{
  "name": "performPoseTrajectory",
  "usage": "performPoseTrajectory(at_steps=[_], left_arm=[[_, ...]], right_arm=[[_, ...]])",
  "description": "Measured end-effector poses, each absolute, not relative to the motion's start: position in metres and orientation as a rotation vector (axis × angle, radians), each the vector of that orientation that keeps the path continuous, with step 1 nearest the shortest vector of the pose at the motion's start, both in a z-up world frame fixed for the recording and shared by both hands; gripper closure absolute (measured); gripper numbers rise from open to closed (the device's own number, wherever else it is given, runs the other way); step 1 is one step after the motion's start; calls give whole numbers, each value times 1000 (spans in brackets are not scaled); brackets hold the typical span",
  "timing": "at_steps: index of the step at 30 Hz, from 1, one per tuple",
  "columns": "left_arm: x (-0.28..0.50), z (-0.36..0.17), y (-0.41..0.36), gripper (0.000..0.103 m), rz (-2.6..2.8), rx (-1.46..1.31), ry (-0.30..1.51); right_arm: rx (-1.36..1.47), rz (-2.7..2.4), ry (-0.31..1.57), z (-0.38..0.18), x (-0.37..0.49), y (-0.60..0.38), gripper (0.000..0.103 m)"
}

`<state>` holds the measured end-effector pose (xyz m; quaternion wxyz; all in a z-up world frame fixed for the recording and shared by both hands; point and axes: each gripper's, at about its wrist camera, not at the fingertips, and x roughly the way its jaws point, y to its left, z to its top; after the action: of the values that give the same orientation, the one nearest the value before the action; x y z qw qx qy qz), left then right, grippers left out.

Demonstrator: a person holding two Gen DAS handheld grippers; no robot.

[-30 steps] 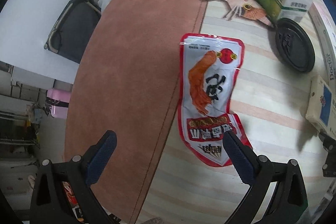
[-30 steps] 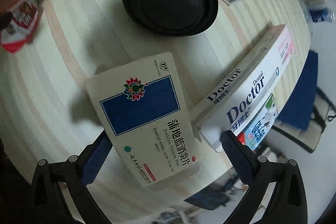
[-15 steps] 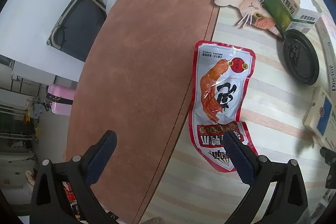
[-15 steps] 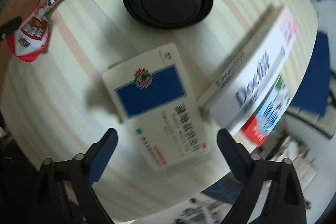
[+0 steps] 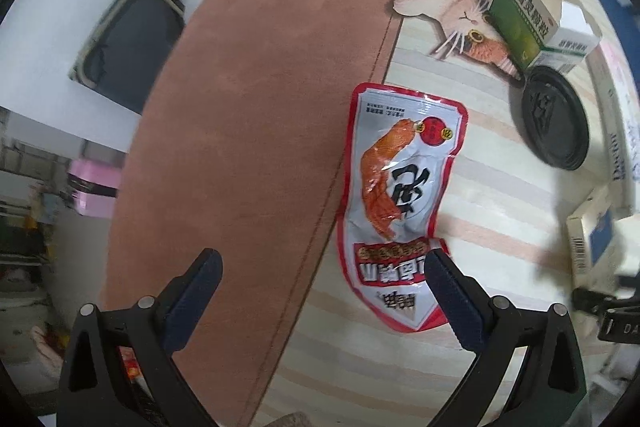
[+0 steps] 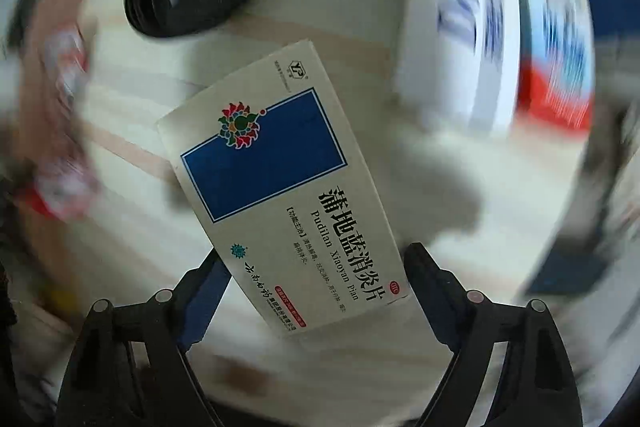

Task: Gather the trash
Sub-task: 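Grasp the red-white snack packet with the left gripper while the right grasps the blue-white medicine box, then carry both items over the white bin and open both grippers to drop them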

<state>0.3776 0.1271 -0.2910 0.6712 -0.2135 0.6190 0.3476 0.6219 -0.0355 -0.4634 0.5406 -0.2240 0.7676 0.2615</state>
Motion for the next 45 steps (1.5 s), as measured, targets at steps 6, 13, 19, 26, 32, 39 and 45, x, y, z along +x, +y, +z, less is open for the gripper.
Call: performPoseTrajectory(at_steps=[6, 13, 19, 26, 32, 39, 45], left_arm=[[401, -323, 146, 0, 606, -625, 1481], [423, -339, 141, 20, 538, -573, 1490], [420, -323, 130, 53, 526, -553, 1445], [409, -308, 111, 63, 499, -559, 1424], [386, -298, 102, 65, 457, -611, 1393], [342, -265, 90, 65, 419, -630, 1312], [294, -231, 82, 65, 391, -613, 1237]], right_arm=[[-435, 583, 1714, -453, 628, -24, 9], [-556, 512, 1574, -448, 599, -1, 9], [-553, 504, 1487, -440, 580, -5, 20], [-449, 501, 1510, -435, 551, -49, 21], [-364, 519, 1516, -408, 551, -68, 21], [-284, 519, 1478, -380, 540, -89, 21], [-227, 516, 1448, -352, 493, -111, 21]])
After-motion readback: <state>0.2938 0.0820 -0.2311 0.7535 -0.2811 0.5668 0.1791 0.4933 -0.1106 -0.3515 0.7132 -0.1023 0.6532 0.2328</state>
